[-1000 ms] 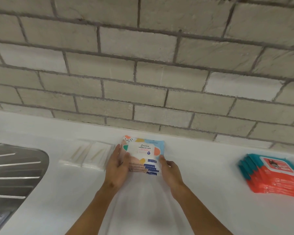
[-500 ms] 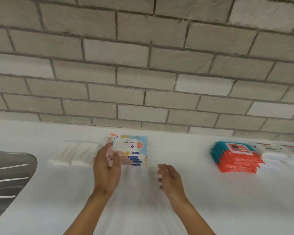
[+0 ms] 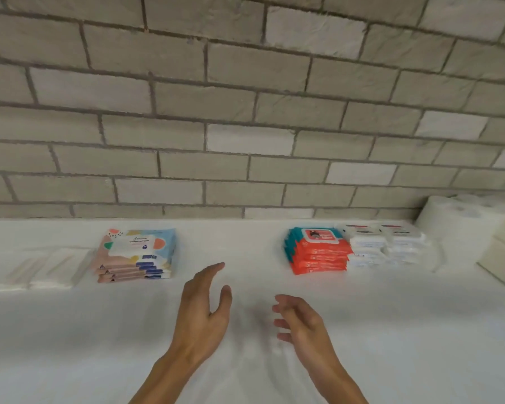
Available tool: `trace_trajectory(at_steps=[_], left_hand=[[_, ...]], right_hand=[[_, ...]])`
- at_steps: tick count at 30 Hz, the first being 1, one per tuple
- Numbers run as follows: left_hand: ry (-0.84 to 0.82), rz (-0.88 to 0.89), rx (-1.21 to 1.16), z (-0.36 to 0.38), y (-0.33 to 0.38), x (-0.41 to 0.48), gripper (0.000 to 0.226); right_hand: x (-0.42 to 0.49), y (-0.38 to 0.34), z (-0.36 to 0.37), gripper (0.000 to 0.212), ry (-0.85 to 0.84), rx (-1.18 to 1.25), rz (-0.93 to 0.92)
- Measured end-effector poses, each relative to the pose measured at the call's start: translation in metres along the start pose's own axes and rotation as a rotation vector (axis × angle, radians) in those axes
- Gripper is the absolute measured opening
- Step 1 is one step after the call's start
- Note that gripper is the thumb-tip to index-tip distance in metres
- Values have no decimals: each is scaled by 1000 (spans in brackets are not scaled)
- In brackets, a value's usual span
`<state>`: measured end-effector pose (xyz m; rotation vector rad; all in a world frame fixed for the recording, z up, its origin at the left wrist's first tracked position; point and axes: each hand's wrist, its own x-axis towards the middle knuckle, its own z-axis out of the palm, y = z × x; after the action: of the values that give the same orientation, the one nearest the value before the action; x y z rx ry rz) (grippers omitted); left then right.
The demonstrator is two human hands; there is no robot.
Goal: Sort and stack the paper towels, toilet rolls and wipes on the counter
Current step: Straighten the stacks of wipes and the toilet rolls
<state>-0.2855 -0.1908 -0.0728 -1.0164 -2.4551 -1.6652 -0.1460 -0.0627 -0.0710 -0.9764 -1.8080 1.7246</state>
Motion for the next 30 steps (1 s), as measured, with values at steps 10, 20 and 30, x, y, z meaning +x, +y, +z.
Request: trace_trajectory(at_steps=[10, 20, 30], left_hand=[[-179, -102, 129, 94, 61, 12, 54], [-70, -601, -250, 171, 77, 82, 57], [-166, -670, -227, 240, 79, 142, 64]], right_hand=[[44, 8, -107, 12, 100, -80, -25], [148, 2, -170, 58, 200, -13, 235], [200, 5, -150, 37, 192, 354, 351]])
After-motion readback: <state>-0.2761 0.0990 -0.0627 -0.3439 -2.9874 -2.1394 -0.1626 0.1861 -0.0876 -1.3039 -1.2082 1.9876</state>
